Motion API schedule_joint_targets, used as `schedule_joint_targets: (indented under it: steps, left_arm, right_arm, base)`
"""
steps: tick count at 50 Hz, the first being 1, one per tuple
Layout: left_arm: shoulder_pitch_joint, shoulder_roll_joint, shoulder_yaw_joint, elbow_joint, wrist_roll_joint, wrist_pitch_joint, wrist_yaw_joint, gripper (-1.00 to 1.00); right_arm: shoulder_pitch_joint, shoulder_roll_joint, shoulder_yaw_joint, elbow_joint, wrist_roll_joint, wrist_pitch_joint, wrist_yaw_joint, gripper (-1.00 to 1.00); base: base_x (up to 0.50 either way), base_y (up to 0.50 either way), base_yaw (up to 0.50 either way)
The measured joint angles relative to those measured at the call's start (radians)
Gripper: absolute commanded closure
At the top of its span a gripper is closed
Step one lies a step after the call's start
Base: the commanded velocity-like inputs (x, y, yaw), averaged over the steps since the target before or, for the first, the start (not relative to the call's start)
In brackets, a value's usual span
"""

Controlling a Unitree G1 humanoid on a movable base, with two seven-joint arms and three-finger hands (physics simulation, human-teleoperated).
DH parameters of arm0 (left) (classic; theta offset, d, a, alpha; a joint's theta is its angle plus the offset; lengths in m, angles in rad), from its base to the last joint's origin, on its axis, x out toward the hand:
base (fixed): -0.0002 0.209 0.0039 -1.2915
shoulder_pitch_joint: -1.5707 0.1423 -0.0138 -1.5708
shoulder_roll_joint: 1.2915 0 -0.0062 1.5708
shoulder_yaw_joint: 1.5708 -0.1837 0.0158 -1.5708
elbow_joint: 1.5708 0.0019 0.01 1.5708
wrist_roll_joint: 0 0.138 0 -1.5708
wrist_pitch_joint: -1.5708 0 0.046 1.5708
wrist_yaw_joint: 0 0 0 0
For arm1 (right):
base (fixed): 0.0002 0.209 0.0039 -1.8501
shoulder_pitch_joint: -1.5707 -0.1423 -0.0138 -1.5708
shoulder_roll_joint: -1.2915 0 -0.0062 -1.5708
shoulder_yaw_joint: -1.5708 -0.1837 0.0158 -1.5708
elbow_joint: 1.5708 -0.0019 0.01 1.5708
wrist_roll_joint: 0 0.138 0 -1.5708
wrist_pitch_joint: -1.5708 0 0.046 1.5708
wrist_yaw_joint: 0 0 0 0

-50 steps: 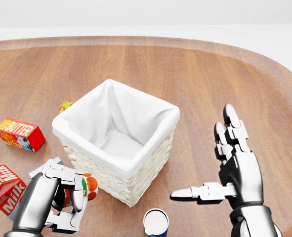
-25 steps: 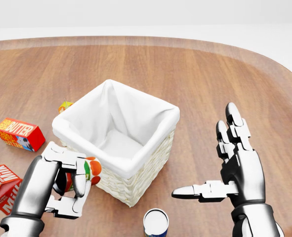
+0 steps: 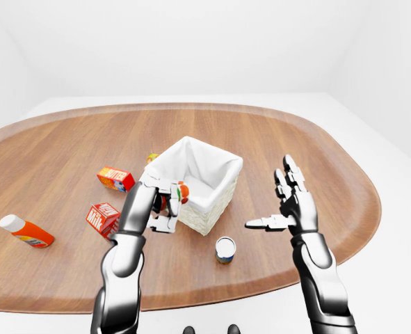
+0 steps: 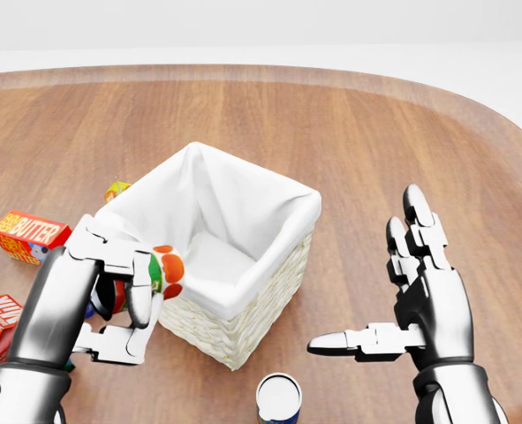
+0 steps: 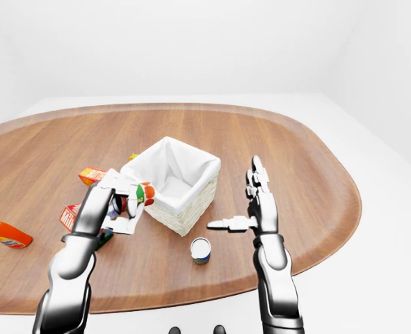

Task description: Pick up the tomato sauce, and put it in the basket.

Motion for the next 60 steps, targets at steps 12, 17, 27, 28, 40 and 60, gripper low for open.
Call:
schedule_joint_targets:
  steps: [12, 17, 27, 28, 40, 60]
  left_arm:
    - [-0.062, 0.006, 0.004, 0.008, 0.002, 0.0, -0.005, 1.0]
    - [-0.089, 0.009, 0.007, 0.015, 0.002, 0.0, -0.005, 1.0]
    - [-0.164, 0.015, 0.007, 0.068, 0.004, 0.0, 0.004, 1.0]
    - [-0.174, 0.017, 0.008, 0.081, 0.004, 0.0, 0.008, 1.0]
    - [-0.292, 0.036, 0.016, 0.261, 0.003, 0.0, 0.053, 1.0]
    - [-0.478, 0.064, 0.025, 0.575, -0.01, 0.0, 0.144, 1.0]
  right_arm:
    - [-0.002, 0.0, -0.001, 0.008, 0.0, 0.0, 0.0, -1.0]
    - [-0.002, 0.0, 0.0, 0.012, 0.0, 0.0, 0.0, -1.0]
    - [-0.004, -0.001, -0.001, 0.016, 0.001, 0.0, 0.0, -1.0]
    - [-0.004, -0.001, -0.001, 0.017, 0.001, 0.0, 0.0, -1.0]
    - [-0.005, -0.001, -0.003, 0.015, 0.002, 0.0, -0.001, -1.0]
    - [-0.008, -0.002, -0.005, 0.018, 0.003, 0.0, -0.003, -1.0]
  base:
    - [0.0, 0.0, 0.0]
    - [0.0, 0.0, 0.0]
    - [0.0, 0.0, 0.0]
    - [0.0, 0.0, 0.0]
    - [0.0, 0.0, 0.0]
    - [0.0, 0.0, 0.0]
